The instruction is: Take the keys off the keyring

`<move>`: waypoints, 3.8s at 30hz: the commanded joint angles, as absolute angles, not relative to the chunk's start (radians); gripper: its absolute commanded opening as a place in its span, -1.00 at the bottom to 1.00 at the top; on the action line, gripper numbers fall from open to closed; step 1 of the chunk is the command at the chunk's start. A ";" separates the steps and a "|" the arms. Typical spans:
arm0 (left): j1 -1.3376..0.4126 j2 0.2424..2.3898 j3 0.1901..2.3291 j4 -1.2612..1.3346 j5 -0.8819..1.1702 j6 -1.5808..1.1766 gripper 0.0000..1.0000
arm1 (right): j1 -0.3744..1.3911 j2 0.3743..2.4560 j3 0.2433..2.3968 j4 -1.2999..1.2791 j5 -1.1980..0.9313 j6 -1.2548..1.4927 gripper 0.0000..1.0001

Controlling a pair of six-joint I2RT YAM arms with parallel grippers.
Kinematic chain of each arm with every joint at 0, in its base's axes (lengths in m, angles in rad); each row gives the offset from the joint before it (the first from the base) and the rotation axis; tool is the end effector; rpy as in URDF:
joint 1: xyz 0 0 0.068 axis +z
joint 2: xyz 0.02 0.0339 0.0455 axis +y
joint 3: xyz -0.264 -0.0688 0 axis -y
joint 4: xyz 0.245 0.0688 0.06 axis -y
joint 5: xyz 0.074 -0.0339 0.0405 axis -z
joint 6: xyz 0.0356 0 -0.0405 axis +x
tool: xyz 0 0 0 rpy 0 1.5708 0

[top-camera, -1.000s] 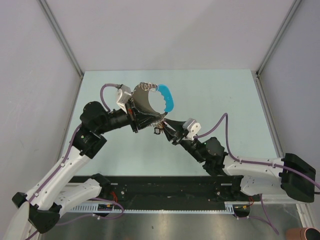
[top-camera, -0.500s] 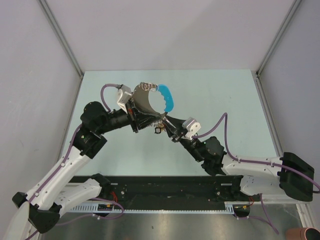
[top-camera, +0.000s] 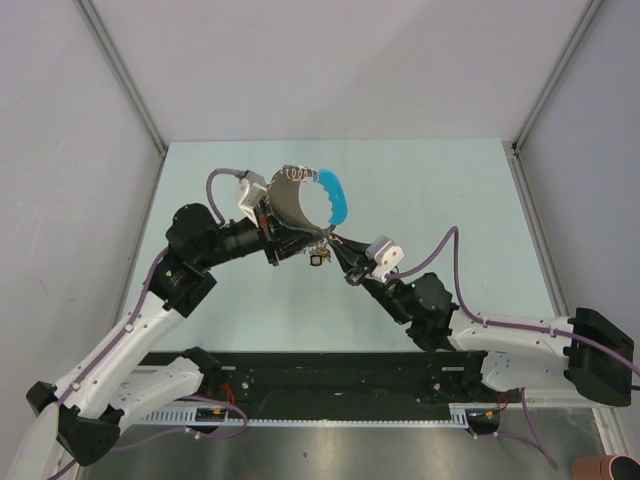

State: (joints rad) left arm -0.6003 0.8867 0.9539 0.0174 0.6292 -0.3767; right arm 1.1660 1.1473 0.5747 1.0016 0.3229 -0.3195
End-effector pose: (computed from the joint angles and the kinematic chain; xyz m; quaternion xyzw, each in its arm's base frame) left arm 0.1499 -0.1280 0.4031 0.2982 0.6139 -0.5135 0.5201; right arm 0.1080 0.2234 0.3167 -0.2611 0.4844 0.2619 0.7929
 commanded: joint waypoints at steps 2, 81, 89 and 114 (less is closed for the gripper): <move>-0.604 0.887 0.977 0.026 0.583 -0.405 -0.99 | 1.172 1.049 0.614 0.904 0.327 -0.319 -1.00; -0.676 0.997 1.078 -0.305 0.818 0.100 -0.04 | 1.104 0.831 0.617 0.508 -0.014 -0.391 -1.00; -0.712 1.009 1.071 -0.325 0.790 0.126 -0.06 | 1.106 0.845 0.617 0.512 0.000 -0.380 -1.00; -0.738 0.971 1.029 -0.247 0.726 0.095 -0.99 | 1.100 0.778 0.614 0.327 -0.021 -0.292 -1.00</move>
State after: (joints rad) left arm -0.7456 1.0275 1.0378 -0.3347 0.7155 0.1287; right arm 1.1065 0.8074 0.5781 0.3447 -0.0010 -0.3176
